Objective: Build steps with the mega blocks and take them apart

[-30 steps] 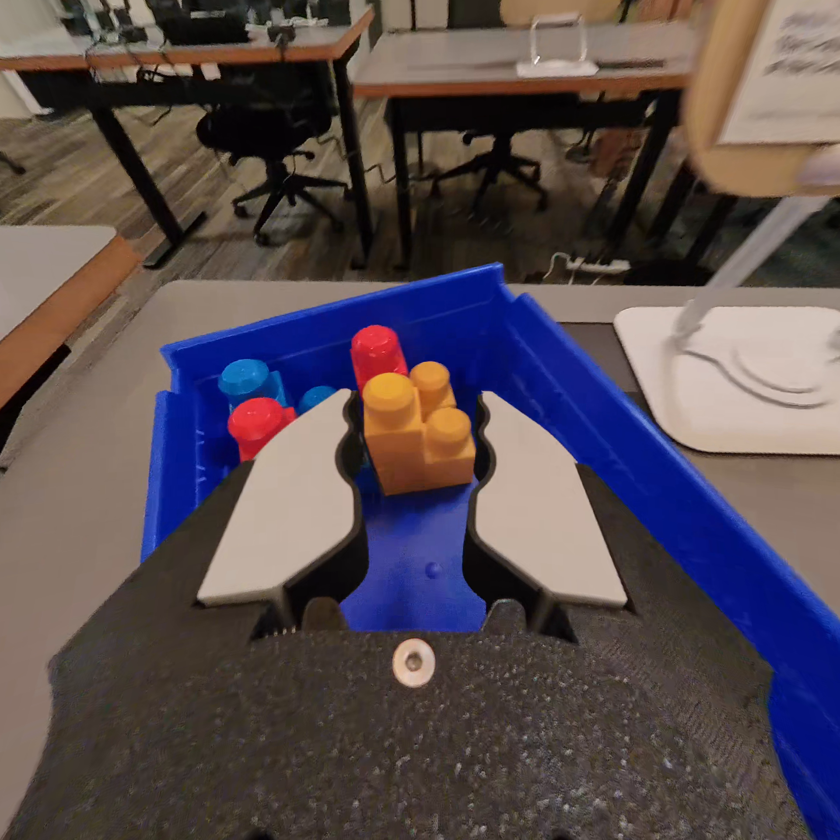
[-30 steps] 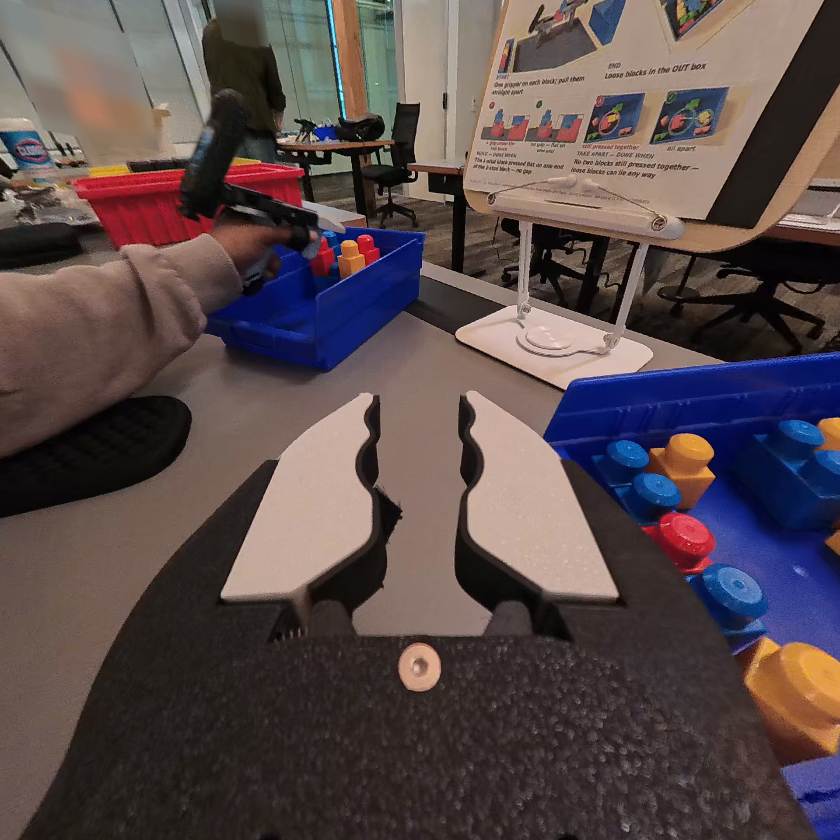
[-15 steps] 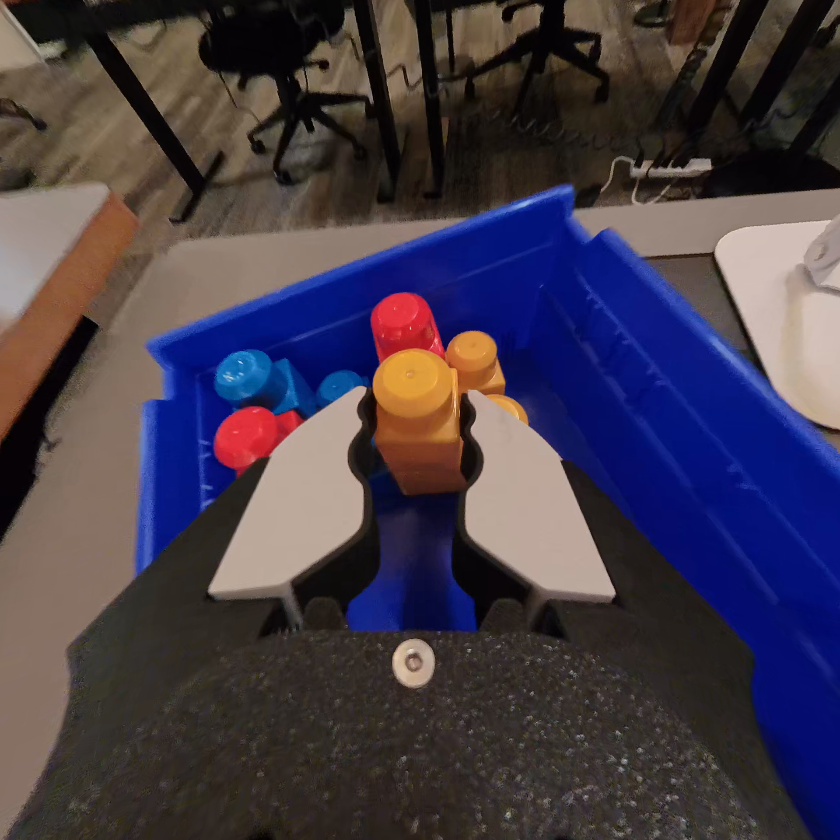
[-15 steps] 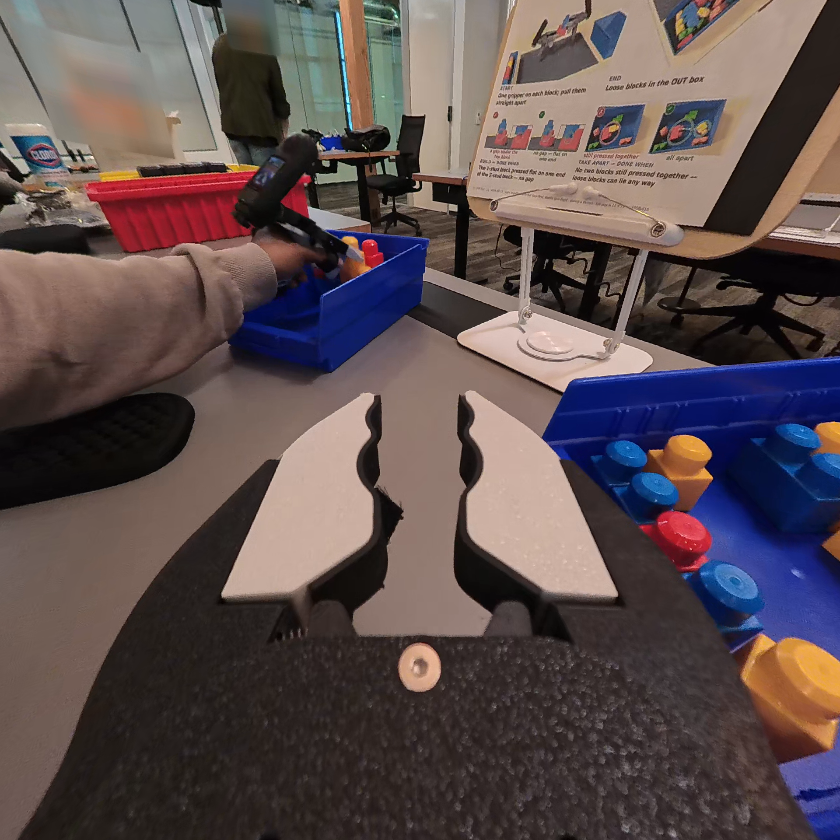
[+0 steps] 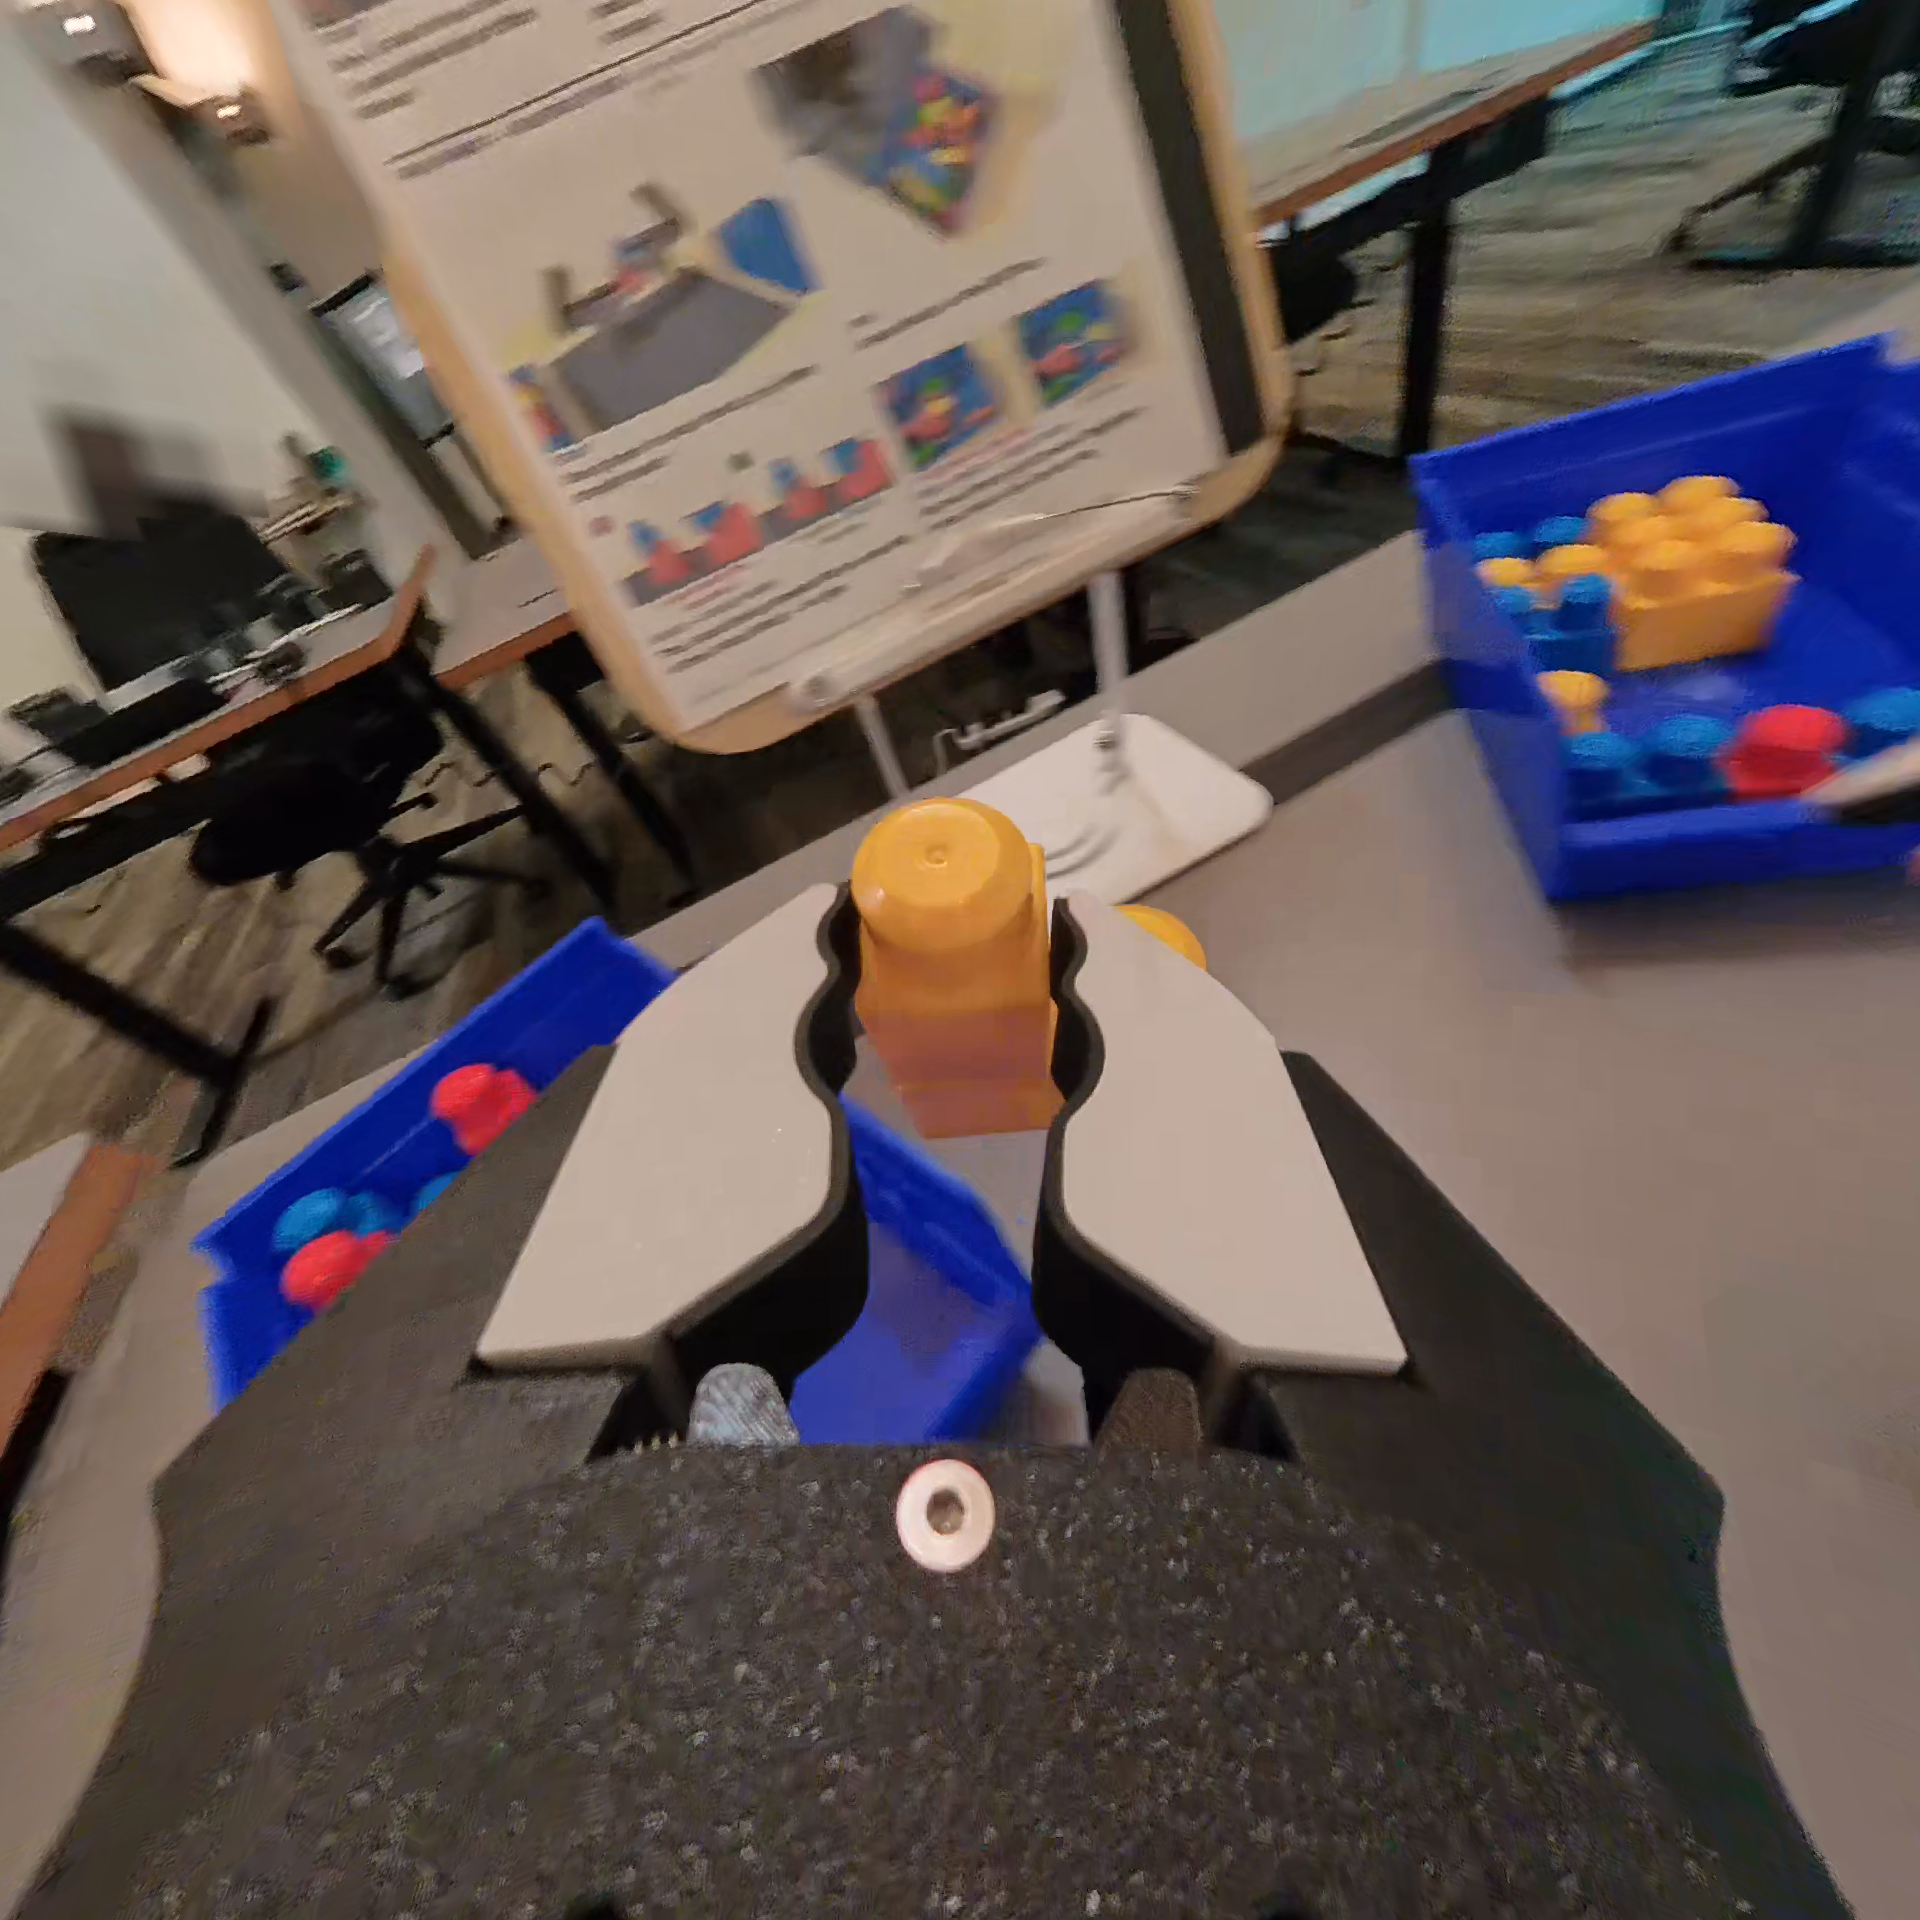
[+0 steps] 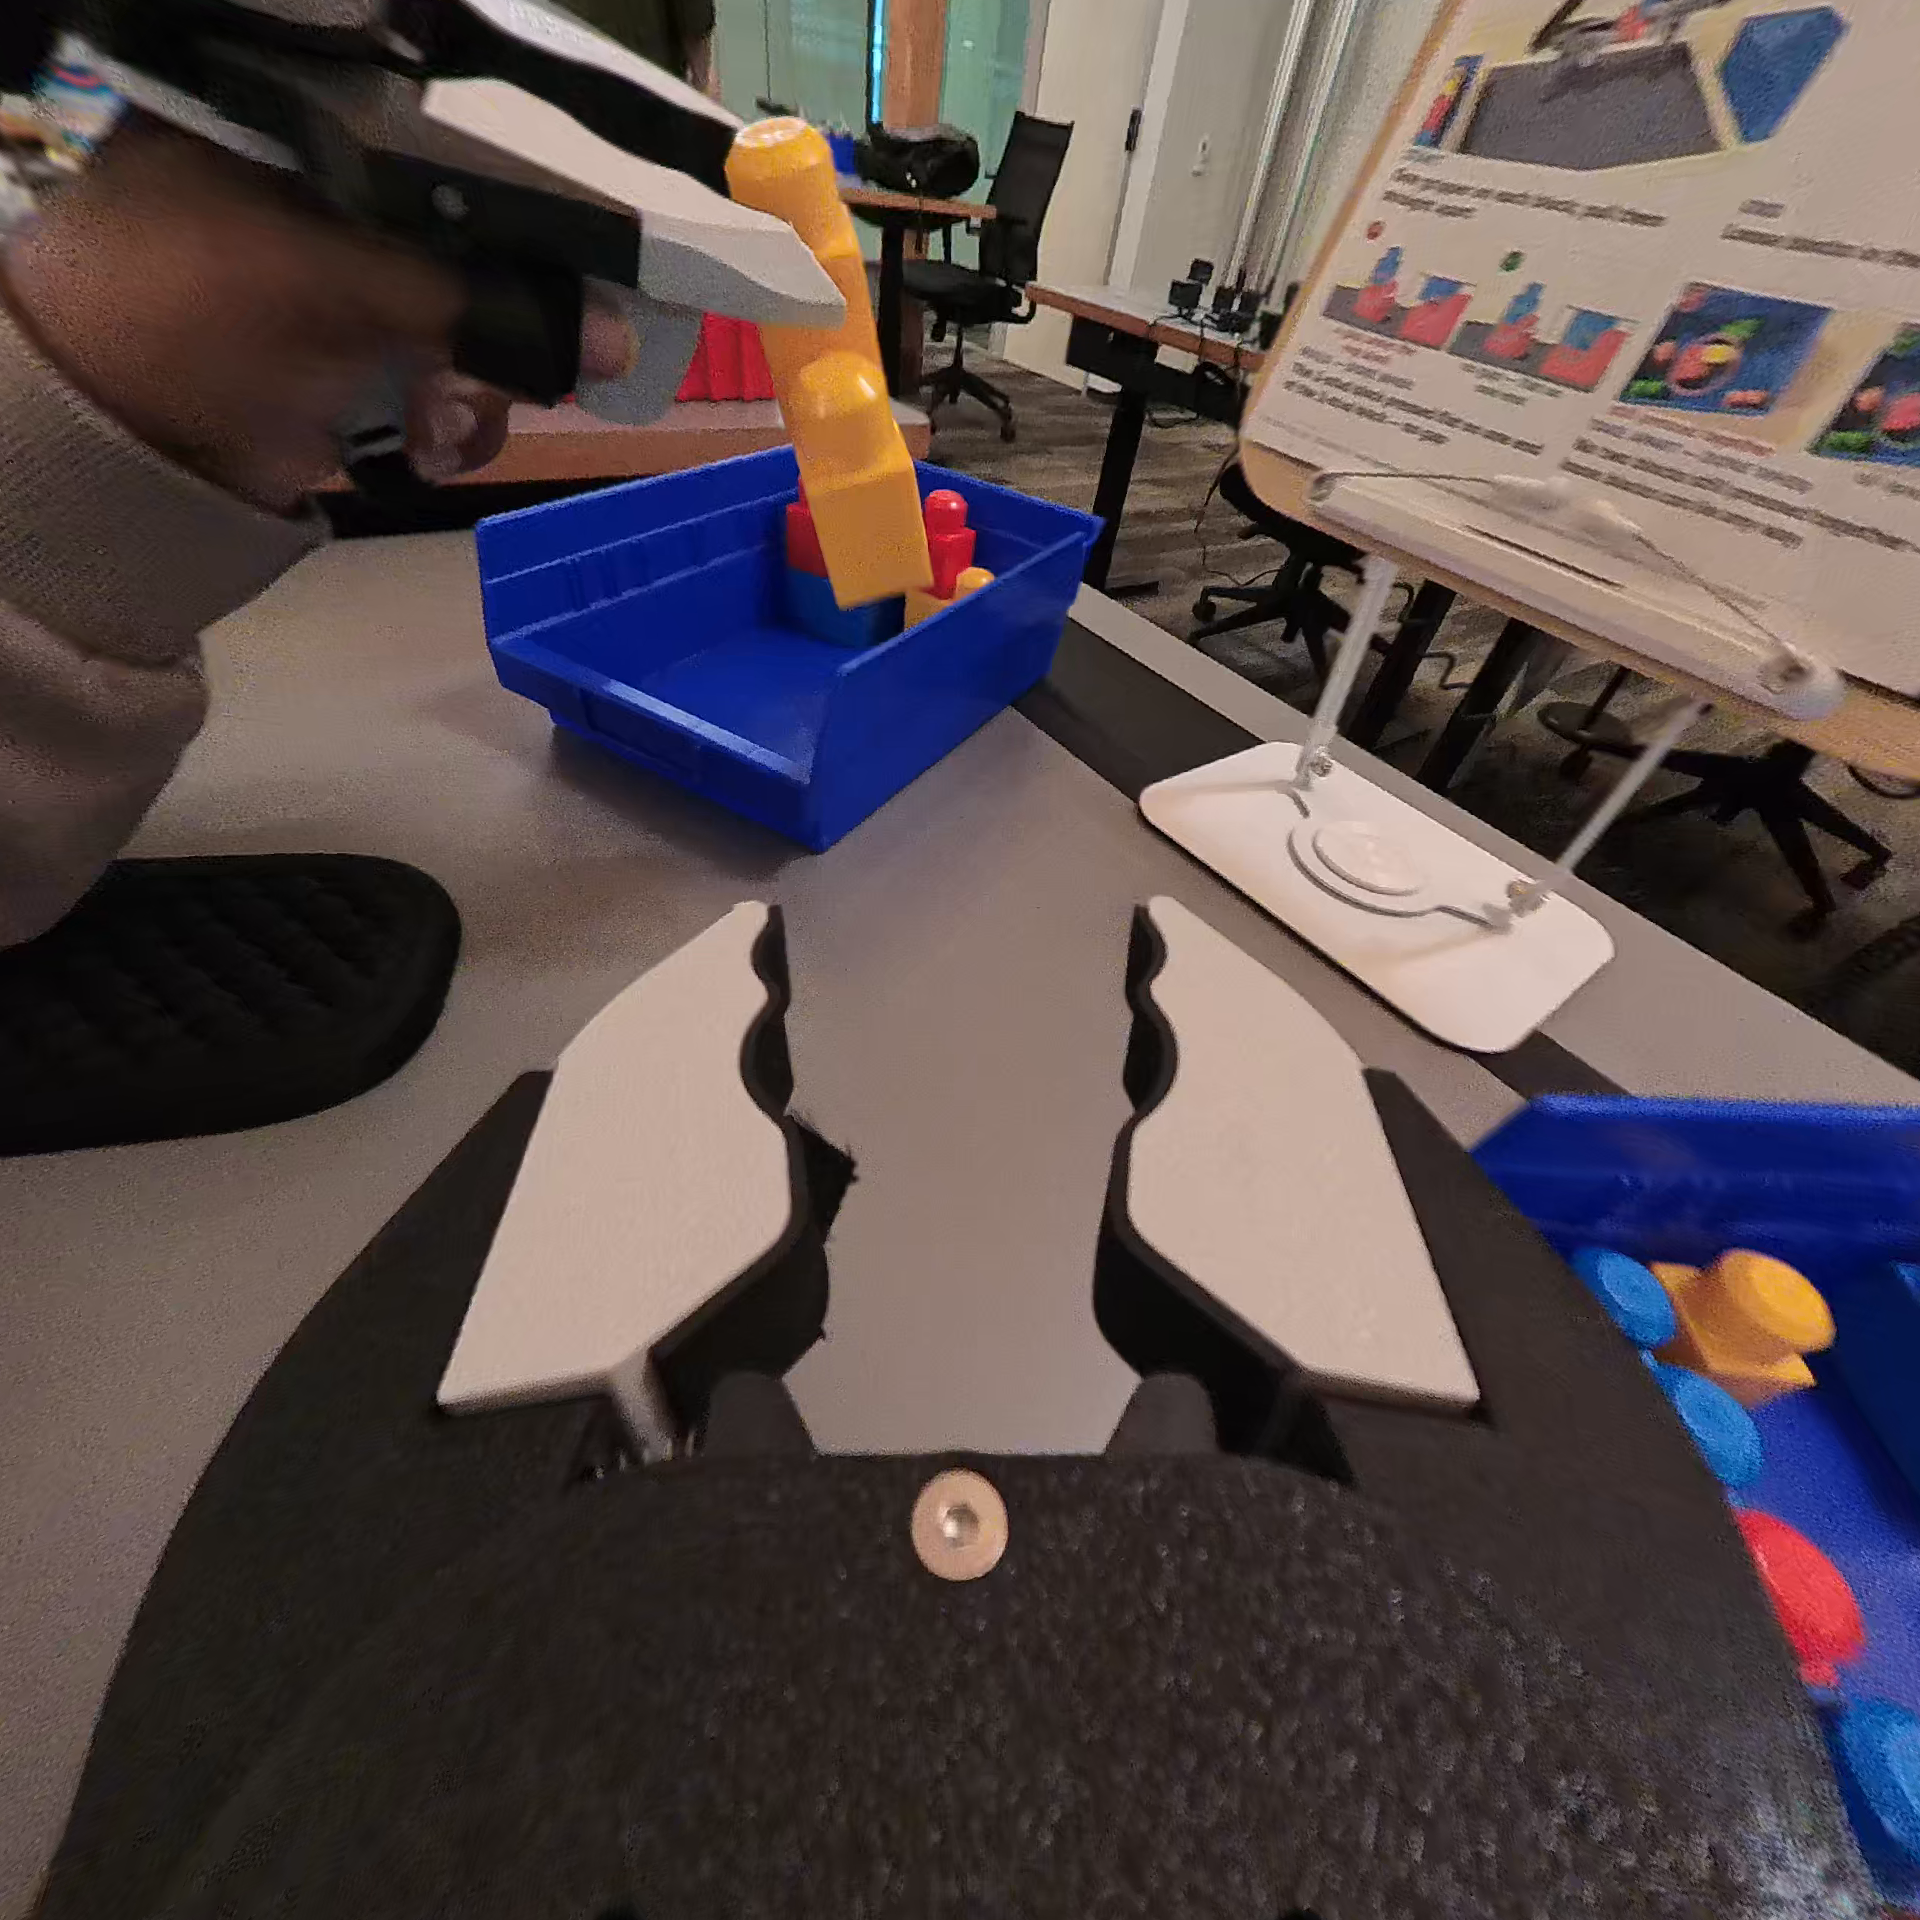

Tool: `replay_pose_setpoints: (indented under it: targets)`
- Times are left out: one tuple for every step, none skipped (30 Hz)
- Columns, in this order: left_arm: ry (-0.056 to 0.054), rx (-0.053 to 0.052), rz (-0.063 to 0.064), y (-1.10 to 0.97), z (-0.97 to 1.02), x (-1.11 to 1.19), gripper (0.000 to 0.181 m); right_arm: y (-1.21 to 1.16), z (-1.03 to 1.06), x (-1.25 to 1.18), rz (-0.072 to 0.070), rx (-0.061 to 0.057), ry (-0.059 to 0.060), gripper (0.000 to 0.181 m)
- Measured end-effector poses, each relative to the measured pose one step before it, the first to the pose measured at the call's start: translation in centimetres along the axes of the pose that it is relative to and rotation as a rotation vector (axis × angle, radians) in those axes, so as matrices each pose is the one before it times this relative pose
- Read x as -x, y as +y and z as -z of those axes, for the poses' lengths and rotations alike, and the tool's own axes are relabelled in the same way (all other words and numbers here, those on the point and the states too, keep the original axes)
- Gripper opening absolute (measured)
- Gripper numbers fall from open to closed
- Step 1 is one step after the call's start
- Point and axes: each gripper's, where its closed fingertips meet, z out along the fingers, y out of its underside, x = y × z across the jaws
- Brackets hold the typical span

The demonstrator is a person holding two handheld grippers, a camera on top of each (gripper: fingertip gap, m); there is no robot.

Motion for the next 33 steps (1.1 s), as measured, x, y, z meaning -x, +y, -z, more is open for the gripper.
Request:
replay_pose_setpoints:
  targets:
    - [0.0432, -0.0050, -0.0078, -0.221, 0.385, -1.988, 0.035, -0.192, -0.777, 0.514, 0.0106, 0.0090, -0.0038, 0.066]
    - [0.0484, -0.0039, 0.0024, -0.128, 0.240, -1.954, 0.035, -0.134, -0.729, 0.442, 0.0112, 0.0072, 0.0012, 0.068]
    - [0.0436, -0.0049, 0.0060, -0.077, 0.113, -1.753, 0.035, -0.024, -0.663, 0.411, 0.0136, 0.0083, 0.0018, 0.070]
    - [0.0327, -0.0029, 0.0016, 0.011, 0.026, -1.468, 0.035, 0.071, -0.584, 0.413, 0.0139, 0.0115, 0.0000, 0.071]
    - [0.0278, 0.0002, -0.0016, 0.067, -0.037, -1.251, 0.035, 0.084, -0.440, 0.300, 0.0111, 0.0077, 0.0046, 0.071]
    - [0.0286, -0.0021, 0.0022, 0.045, -0.046, -1.093, 0.036, 0.011, -0.270, 0.073, 0.0081, -0.0018, 0.0159, 0.070]
    - [0.0272, -0.0038, 0.0060, 0.000, -0.052, -0.896, 0.035, 0.098, -0.140, -0.031, 0.0096, 0.0005, 0.0158, 0.066]
    - [0.0195, -0.0035, 0.0069, -0.007, -0.046, -0.664, 0.035, 0.229, -0.082, -0.057, 0.0111, 0.0079, 0.0113, 0.061]
    - [0.0126, -0.0042, 0.0030, -0.018, -0.077, -0.460, 0.035, 0.208, -0.046, -0.021, 0.0081, 0.0049, 0.0052, 0.058]
    - [0.0139, -0.0041, 0.0042, -0.019, -0.110, -0.420, 0.035, 0.169, 0.029, 0.140, 0.0023, 0.0009, -0.0092, 0.052]
    - [0.0144, -0.0056, 0.0114, -0.049, -0.118, -0.339, 0.035, 0.129, 0.084, 0.140, 0.0015, -0.0028, -0.0081, 0.040]
    - [0.0072, -0.0034, 0.0050, -0.013, -0.135, -0.185, 0.035, 0.129, 0.042, -0.017, 0.0066, -0.0021, 0.0033, 0.039]
    - [0.0035, -0.0004, 0.0006, 0.043, -0.146, -0.084, 0.035, 0.183, -0.003, -0.017, 0.0037, 0.0041, 0.0026, 0.038]
    - [0.0048, -0.0013, 0.0037, 0.048, -0.135, -0.067, 0.035, 0.196, -0.025, -0.012, -0.0047, 0.0055, -0.0008, 0.038]
    - [0.0073, -0.0036, 0.0060, 0.019, -0.101, -0.070, 0.035, 0.139, 0.008, 0.020, -0.0080, 0.0007, -0.0040, 0.037]
    - [0.0107, -0.0073, 0.0057, -0.031, -0.061, -0.100, 0.035, 0.088, 0.034, -0.001, -0.0024, -0.0035, -0.0022, 0.037]
    - [0.0163, -0.0160, 0.0033, -0.140, -0.017, -0.162, 0.035, 0.043, 0.069, -0.044, 0.0046, -0.0051, 0.0019, 0.037]
    - [0.0212, -0.0252, 0.0013, -0.260, 0.050, -0.206, 0.035, -0.017, 0.098, -0.103, 0.0080, -0.0081, 0.0052, 0.037]
    - [0.0246, -0.0287, 0.0043, -0.324, 0.121, -0.219, 0.035, -0.135, 0.139, -0.069, 0.0043, -0.0153, -0.0009, 0.037]
    - [0.0305, -0.0336, 0.0099, -0.418, 0.180, -0.234, 0.040, -0.248, 0.198, 0.015, -0.0048, -0.0224, -0.0120, 0.037]
    - [0.0336, -0.0374, 0.0138, -0.474, 0.213, -0.214, 0.047, -0.185, 0.215, -0.177, -0.0147, -0.0190, -0.0078, 0.037]
    - [0.0358, -0.0361, 0.0141, -0.450, 0.233, -0.189, 0.052, -0.174, 0.249, -0.209, -0.0159, -0.0207, -0.0138, 0.037]
    - [0.0344, -0.0359, 0.0154, -0.413, 0.251, -0.121, 0.056, -0.438, 0.384, -0.078, -0.0182, -0.0418, -0.0283, 0.037]
    - [0.0346, -0.0370, 0.0194, -0.376, 0.258, -0.087, 0.056, -0.682, 0.512, 0.071, -0.0257, -0.0580, -0.0410, 0.036]
    - [0.0406, -0.0337, 0.0255, -0.273, 0.236, -0.156, 0.057, -0.728, 0.553, 0.081, -0.0295, -0.0573, -0.0393, 0.036]
    - [0.0471, -0.0260, 0.0314, -0.124, 0.195, -0.237, 0.058, -0.709, 0.541, 0.016, -0.0227, -0.0524, -0.0311, 0.036]
    - [0.0562, -0.0231, 0.0361, -0.036, 0.150, -0.406, 0.058, -0.786, 0.539, 0.094, -0.0207, -0.0564, -0.0317, 0.036]
    - [0.0620, -0.0233, 0.0399, 0.013, 0.114, -0.531, 0.058, -0.823, 0.507, 0.104, -0.0343, -0.0573, -0.0324, 0.036]
    - [0.0617, -0.0208, 0.0405, 0.071, 0.035, -0.591, 0.058, -0.745, 0.407, 0.222, -0.0434, -0.0498, -0.0402, 0.036]
    - [0.0518, -0.0157, 0.0379, 0.174, -0.059, -0.521, 0.058, -0.591, 0.280, 0.473, -0.0470, -0.0404, -0.0552, 0.036]
    - [0.0430, -0.0118, 0.0292, 0.212, -0.142, -0.491, 0.058, -0.566, 0.196, 0.523, -0.0469, -0.0429, -0.0501, 0.036]
    - [0.0446, -0.0099, 0.0192, 0.195, -0.200, -0.612, 0.056, -0.419, 0.058, 0.522, -0.0424, -0.0379, -0.0443, 0.036]
    - [0.0415, -0.0084, 0.0113, 0.159, -0.237, -0.649, 0.052, -0.138, -0.075, 0.611, -0.0371, -0.0215, -0.0459, 0.036]
